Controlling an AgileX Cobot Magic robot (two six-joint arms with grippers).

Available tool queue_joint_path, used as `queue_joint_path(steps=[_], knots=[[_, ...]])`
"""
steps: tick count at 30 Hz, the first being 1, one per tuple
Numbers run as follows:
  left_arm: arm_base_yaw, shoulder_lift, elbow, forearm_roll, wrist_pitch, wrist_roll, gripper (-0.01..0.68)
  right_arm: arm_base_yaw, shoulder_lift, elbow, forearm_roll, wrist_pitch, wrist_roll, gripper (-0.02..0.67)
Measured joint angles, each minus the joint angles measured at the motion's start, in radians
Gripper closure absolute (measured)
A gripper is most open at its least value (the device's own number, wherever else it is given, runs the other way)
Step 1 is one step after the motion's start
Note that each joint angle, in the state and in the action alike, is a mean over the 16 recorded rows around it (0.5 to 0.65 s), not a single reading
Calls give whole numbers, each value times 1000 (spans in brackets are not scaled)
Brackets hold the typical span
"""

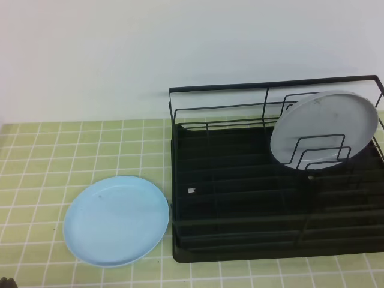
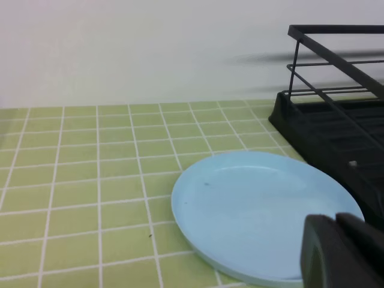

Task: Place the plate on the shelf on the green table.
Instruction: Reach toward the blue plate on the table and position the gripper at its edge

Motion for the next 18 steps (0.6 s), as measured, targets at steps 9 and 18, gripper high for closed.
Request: queue_joint_path(steps=[9,18], knots=[[0,-5,10,-27,-37,4,673,0,0,0,0,0,0,652],[0,-5,13,-434,-266,-10,673,0,0,0,0,0,0,652]])
